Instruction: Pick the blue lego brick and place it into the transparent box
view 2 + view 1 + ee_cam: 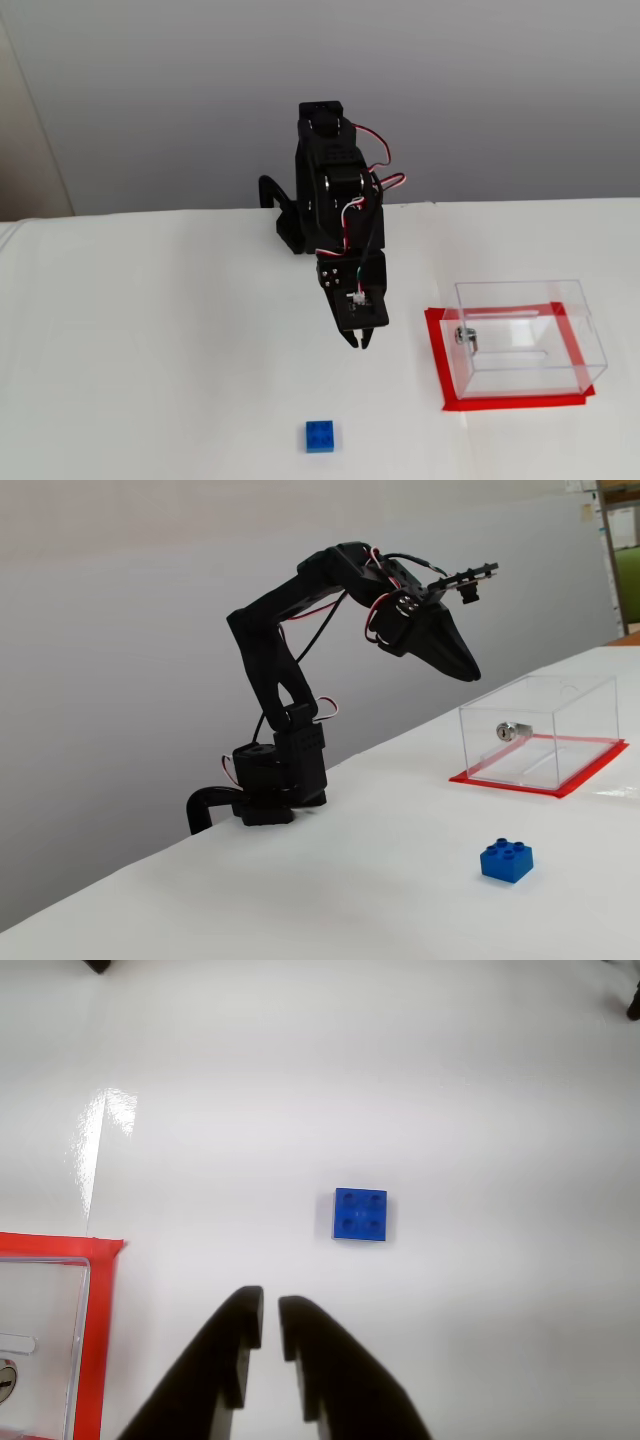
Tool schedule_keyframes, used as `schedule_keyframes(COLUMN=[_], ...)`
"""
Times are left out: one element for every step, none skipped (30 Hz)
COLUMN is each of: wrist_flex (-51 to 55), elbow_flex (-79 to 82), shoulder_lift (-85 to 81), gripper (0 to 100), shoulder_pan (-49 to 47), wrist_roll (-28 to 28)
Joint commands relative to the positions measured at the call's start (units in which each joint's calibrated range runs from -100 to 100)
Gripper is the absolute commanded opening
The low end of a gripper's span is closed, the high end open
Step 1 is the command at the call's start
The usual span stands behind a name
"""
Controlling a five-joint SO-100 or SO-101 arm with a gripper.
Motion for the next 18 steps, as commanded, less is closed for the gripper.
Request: schedule_keyframes(wrist_flex=[0.18,0.18,0.18,0.18,0.18,0.18,0.18,0.18,0.18,0.18,0.18,0.18,0.18,0.18,0.18,0.18,0.18,0.18], elbow_flex=[-5.12,-5.48,-5.75,-6.11,-6.47,-6.83,-6.83,-6.83,-6.93,-7.02,-7.02,-7.02,-7.02,-7.02,-7.02,-7.02,-7.02,-7.02], shoulder_lift=[2.82,3.42,4.01,4.52,5.12,5.37,5.54,5.71,6.22,6.64,7.07,7.41,7.58,7.75,7.75,7.75,7.75,7.75], gripper=[2,2,2,2,2,2,2,2,2,2,2,2,2,2,2,2,2,2], shoulder_pan=[-0.58,-0.95,-1.1,-1.25,-1.32,-1.32,-1.32,-1.32,-1.32,-1.32,-1.32,-1.39,-1.39,-1.39,-1.39,-1.39,-1.25,-1.02], wrist_roll=[0.23,0.07,0.07,0.12,0.17,0.17,0.12,0.12,0.12,-0.03,-0.14,-0.14,-0.14,-0.19,-0.19,-0.24,-0.24,-0.3])
